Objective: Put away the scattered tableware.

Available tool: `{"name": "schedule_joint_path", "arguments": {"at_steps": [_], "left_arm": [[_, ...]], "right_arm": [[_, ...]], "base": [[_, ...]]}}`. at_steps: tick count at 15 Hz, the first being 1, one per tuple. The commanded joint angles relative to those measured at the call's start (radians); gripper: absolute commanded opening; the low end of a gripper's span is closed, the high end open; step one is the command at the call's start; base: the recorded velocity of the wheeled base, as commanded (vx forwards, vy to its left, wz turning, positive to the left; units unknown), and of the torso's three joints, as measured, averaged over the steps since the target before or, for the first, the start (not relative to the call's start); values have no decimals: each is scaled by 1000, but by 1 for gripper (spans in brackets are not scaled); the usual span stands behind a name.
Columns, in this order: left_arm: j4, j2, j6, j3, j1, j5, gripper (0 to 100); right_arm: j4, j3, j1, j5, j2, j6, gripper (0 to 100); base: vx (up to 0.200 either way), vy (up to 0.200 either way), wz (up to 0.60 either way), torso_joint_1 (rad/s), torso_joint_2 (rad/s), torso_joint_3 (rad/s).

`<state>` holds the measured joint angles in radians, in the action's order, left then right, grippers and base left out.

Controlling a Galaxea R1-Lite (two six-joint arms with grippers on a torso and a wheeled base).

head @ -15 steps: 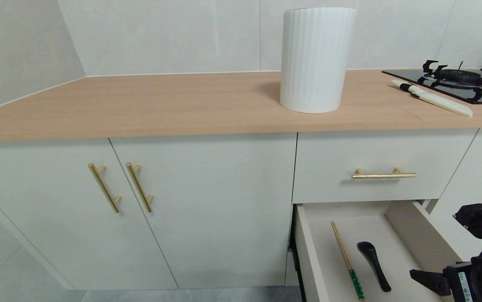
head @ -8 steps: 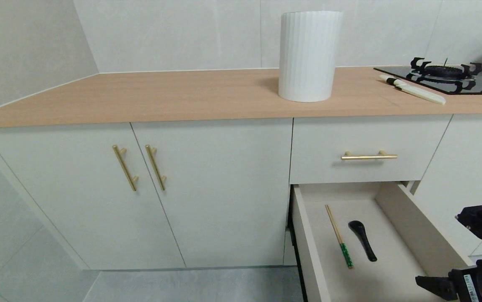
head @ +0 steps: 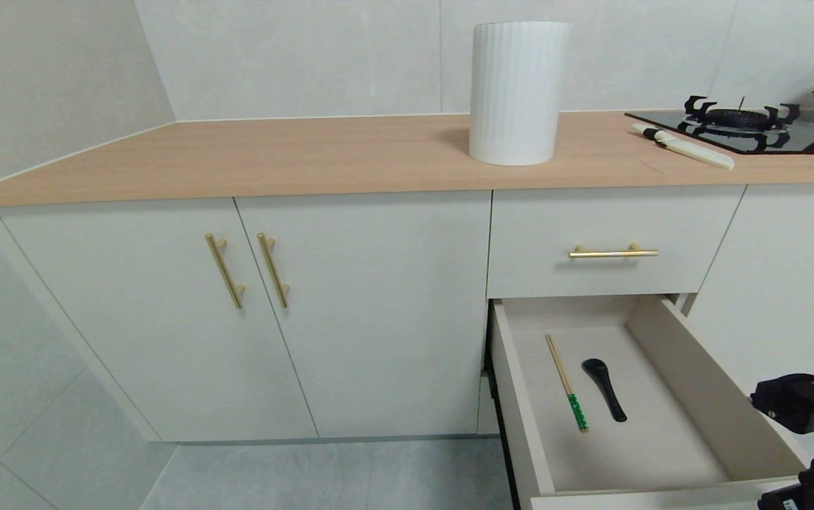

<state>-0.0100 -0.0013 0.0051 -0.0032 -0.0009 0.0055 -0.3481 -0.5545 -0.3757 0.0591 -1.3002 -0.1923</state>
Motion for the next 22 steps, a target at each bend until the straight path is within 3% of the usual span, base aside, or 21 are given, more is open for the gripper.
{"name": "schedule_joint_path", "arguments": {"at_steps": [1, 7, 14, 18, 22], "left_arm": [[-1, 1, -1, 0, -1, 1, 100], [-1, 1, -1, 0, -1, 1, 100], [-1, 1, -1, 0, -1, 1, 100], [-1, 1, 1, 0, -1, 1, 100], [-1, 1, -1, 0, -1, 1, 100]], "right_arm": [[-2, -2, -3, -2, -93, -6, 100], [3, -16, -2, 1, -251, -67, 100], [129, -2, 5, 10, -238, -67, 100], [172, -5, 15, 65, -240, -67, 100], [291, -12, 31, 67, -310, -64, 100]], "base": [[0, 0, 0, 0, 0, 0], [0, 0, 0, 0, 0, 0], [0, 0, 0, 0, 0, 0], [0, 0, 0, 0, 0, 0], [0, 0, 0, 0, 0, 0]]}}
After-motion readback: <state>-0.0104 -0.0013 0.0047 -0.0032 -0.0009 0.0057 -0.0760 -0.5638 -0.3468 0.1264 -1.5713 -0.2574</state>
